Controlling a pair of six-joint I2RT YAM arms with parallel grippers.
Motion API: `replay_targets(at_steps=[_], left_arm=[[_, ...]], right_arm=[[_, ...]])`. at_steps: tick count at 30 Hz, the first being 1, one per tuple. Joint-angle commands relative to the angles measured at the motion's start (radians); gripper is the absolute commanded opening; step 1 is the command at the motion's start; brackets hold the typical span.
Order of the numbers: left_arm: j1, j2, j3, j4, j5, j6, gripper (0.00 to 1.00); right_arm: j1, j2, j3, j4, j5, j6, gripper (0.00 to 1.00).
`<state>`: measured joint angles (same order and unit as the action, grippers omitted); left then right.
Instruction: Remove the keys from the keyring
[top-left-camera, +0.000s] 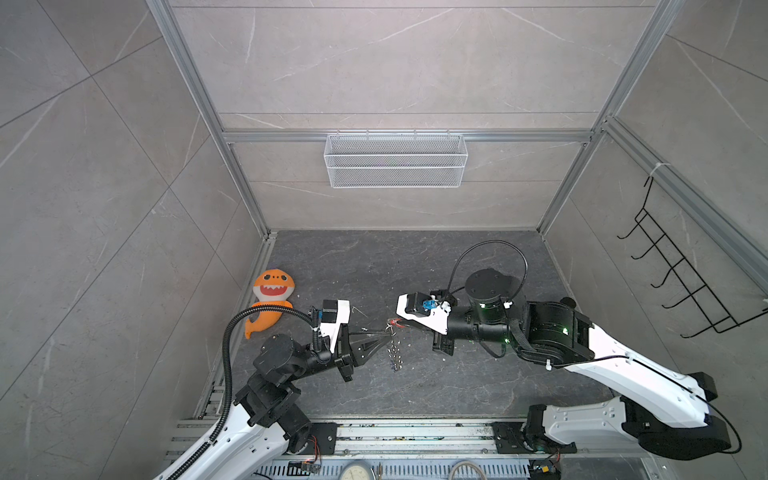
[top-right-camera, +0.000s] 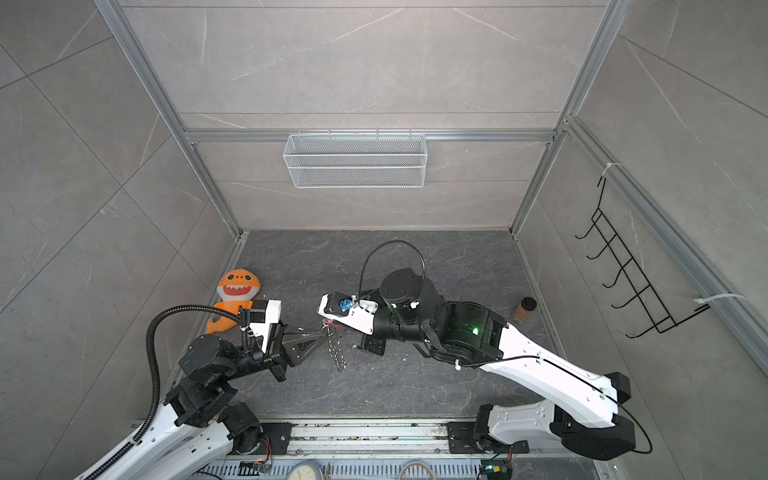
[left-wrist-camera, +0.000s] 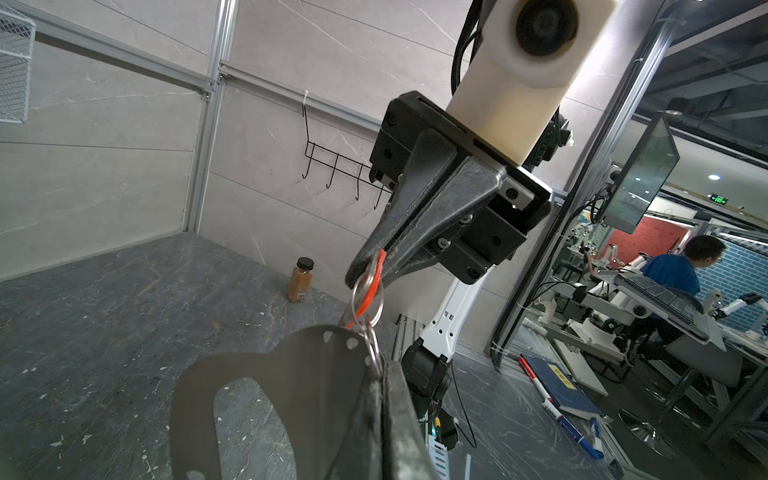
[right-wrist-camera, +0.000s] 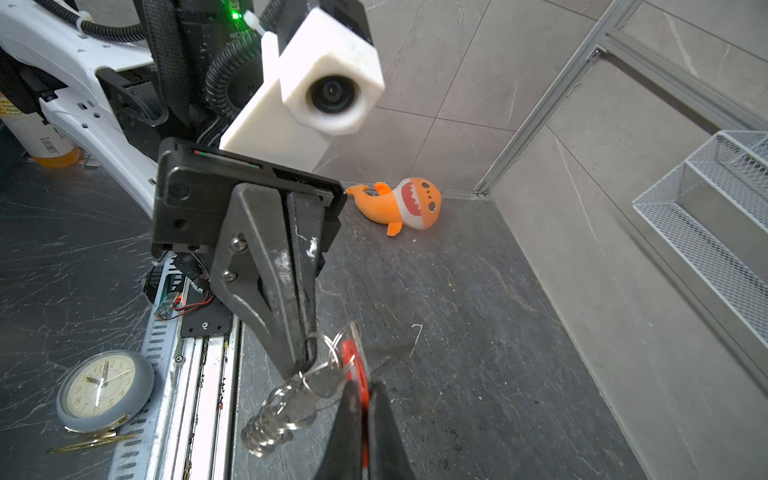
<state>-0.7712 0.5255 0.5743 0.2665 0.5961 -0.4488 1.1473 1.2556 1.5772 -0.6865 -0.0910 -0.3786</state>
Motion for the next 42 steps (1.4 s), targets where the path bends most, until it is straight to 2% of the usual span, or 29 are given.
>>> replay_targets(at_steps=[1,9,14,20,22,28,33,42], left_arm=[[-0.002,0.021,0.029,0.012,0.082,-0.009,0.00],[-0.002,0.030,0.029,0.034,0.084,-0.011,0.00],[-0.002,0.011,0.021,0.043,0.064,-0.011,0.00],[-0.003,-0.004,0.007,0.083,0.067,-0.026,0.00],[-0.002,-0.005,0.000,0.103,0.080,-0.034,0.00],[-0.002,-0.021,-0.005,0.114,0.081,-0.041,0.00],[-0.003,-0.033,-0.007,0.112,0.069,-0.043,0.00],[-0.002,-0.060,-0.027,0.125,0.044,-0.045,0.00]], right_arm=[[0.013,0.033,0.082,0.026,-0.011,-0.052,0.00],[0.032,0.152,0.257,-0.127,-0.101,-0.112,0.00],[0.038,0.193,0.309,-0.184,-0.103,-0.124,0.00],[0.038,0.216,0.343,-0.218,-0.116,-0.123,0.15],[0.038,0.234,0.371,-0.250,-0.127,-0.123,0.16],[0.038,0.268,0.414,-0.300,-0.148,-0.123,0.36],[0.039,0.288,0.421,-0.312,-0.158,-0.115,0.47],[0.040,0.252,0.386,-0.214,-0.120,-0.082,0.55]])
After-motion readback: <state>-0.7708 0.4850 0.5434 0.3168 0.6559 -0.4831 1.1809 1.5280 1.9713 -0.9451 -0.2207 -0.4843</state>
